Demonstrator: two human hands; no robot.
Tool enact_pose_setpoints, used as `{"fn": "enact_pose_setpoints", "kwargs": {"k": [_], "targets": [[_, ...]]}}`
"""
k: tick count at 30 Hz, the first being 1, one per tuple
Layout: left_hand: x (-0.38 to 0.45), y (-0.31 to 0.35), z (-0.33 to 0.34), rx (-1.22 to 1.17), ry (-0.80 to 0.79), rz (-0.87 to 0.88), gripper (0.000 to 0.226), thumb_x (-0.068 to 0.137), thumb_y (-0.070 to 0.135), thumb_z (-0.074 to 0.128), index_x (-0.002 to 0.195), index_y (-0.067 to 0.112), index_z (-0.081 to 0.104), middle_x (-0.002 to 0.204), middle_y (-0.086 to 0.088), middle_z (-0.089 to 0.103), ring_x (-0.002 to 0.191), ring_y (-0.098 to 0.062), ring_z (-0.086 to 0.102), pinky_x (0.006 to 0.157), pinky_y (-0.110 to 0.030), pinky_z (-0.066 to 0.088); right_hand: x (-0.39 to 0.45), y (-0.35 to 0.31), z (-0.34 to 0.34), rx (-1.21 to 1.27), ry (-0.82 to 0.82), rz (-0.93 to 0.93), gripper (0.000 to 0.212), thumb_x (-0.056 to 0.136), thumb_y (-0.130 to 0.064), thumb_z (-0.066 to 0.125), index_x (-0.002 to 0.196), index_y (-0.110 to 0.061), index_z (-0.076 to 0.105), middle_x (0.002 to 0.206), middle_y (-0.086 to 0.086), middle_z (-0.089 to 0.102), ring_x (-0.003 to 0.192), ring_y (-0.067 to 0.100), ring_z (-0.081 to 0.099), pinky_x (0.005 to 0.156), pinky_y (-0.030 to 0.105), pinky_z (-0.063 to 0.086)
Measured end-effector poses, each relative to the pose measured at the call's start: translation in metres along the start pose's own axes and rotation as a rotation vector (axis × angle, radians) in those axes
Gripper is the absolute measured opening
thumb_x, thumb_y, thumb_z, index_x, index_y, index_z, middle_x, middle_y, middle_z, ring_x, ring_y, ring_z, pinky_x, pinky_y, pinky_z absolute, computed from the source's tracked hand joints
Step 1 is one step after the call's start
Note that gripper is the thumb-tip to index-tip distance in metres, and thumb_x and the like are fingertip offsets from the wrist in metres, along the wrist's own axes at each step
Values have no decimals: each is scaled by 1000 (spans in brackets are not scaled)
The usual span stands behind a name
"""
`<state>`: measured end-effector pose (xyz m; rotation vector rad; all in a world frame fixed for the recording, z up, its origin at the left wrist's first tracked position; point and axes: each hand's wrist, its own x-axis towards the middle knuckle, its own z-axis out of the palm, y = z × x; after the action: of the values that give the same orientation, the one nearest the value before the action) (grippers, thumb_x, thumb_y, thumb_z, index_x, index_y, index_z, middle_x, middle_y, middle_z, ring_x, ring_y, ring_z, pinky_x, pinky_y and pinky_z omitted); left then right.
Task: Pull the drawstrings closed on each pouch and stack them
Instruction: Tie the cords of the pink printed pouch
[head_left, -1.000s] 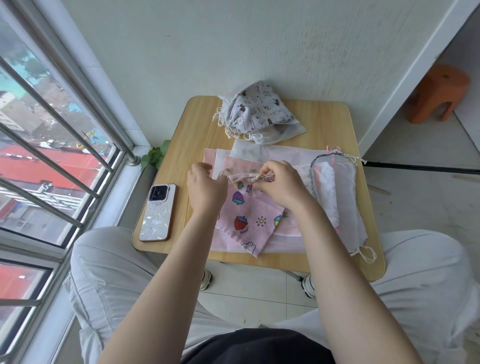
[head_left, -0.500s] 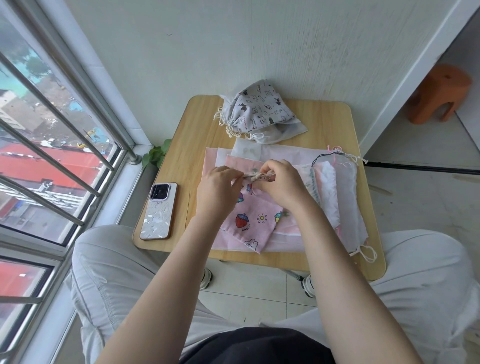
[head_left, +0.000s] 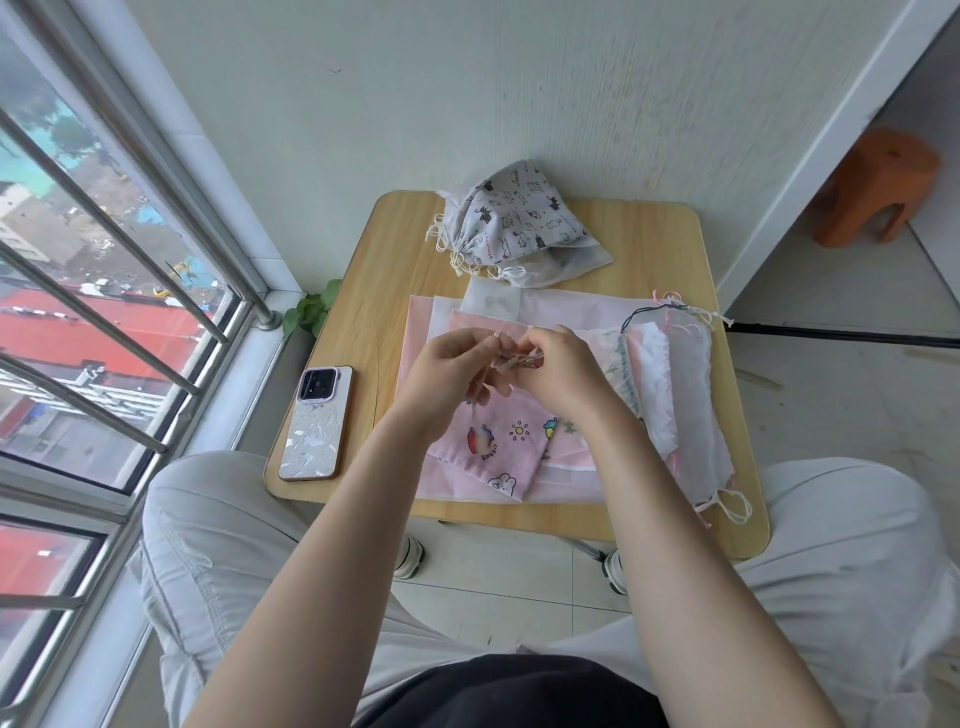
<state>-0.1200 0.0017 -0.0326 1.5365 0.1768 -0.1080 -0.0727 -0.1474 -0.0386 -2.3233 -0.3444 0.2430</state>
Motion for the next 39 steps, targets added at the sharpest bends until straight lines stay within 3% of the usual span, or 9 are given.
{"fn": "enact_pose_setpoints", "kwargs": {"k": [5, 9, 14, 16, 19, 23, 31, 35, 39], "targets": [[4, -5, 0, -1, 189, -55, 19, 98, 18, 58, 91, 3, 68, 67, -3, 61, 39, -12, 44, 39, -21, 31, -1, -1, 2, 6, -144, 41, 36, 75, -47, 73, 79, -12, 67, 81, -4, 62, 75, 11, 57, 61, 26, 42], [8, -6, -1, 122, 306, -49, 22, 92, 23, 68, 87, 3, 73, 60, 0, 58, 40, -4, 45, 41, -15, 35, -1, -3, -5, 156, -176, 78, 8, 82, -24, 62, 81, -17, 67, 77, -11, 61, 78, 8, 56, 68, 25, 42], [5, -3, -4, 383, 103, 0, 17, 90, 18, 63, 79, 11, 74, 64, -2, 68, 57, -3, 57, 58, -17, 42, -1, -5, -15, 271, -148, 68, 19, 89, -24, 60, 79, -10, 67, 69, -6, 60, 65, 5, 52, 67, 25, 45], [3, 2, -1, 516, -11, 6, 27, 88, 9, 62, 61, 10, 60, 48, 11, 57, 47, 3, 51, 53, -10, 34, -1, -7, -14, 387, -144, 69, 18, 91, -26, 59, 83, -13, 69, 81, -4, 67, 72, 3, 58, 72, 26, 49], [7, -2, -1, 618, 0, 32, 37, 89, 17, 67, 60, 0, 52, 46, 9, 42, 41, -4, 37, 47, -15, 26, -2, -12, -12, 571, -84, 72, 12, 92, -22, 61, 99, -17, 70, 84, -10, 67, 71, -6, 61, 66, 16, 47], [7, -2, -5, 465, 9, -50, 24, 95, 21, 61, 77, 9, 72, 62, 0, 58, 48, -6, 43, 53, -18, 37, 0, -9, -9, 499, -46, 17, 36, 86, -4, 55, 109, -28, 68, 96, -8, 63, 81, 3, 58, 71, 14, 48], [5, 13, -12, 291, -89, -251, 27, 97, 18, 45, 86, 2, 63, 66, 0, 66, 50, -11, 49, 49, -24, 29, 0, -2, 3, 289, 0, -24, 9, 78, -16, 79, 80, -23, 74, 80, -6, 72, 80, 13, 68, 76, 30, 56], [2, 15, -10, 325, -76, -250, 27, 98, 20, 49, 83, 5, 65, 53, 10, 62, 42, -4, 46, 41, -15, 30, 1, -2, 2, 231, -6, -64, 8, 82, -11, 72, 82, -18, 69, 76, -8, 67, 71, 8, 61, 71, 26, 52], [6, 7, -16, 219, 51, -230, 22, 94, 19, 56, 88, 8, 74, 75, -2, 69, 55, -9, 53, 50, -20, 33, -2, 4, -2, 338, -68, -28, 12, 91, -8, 60, 85, -18, 59, 87, 1, 69, 84, 20, 69, 81, 29, 53]]}}
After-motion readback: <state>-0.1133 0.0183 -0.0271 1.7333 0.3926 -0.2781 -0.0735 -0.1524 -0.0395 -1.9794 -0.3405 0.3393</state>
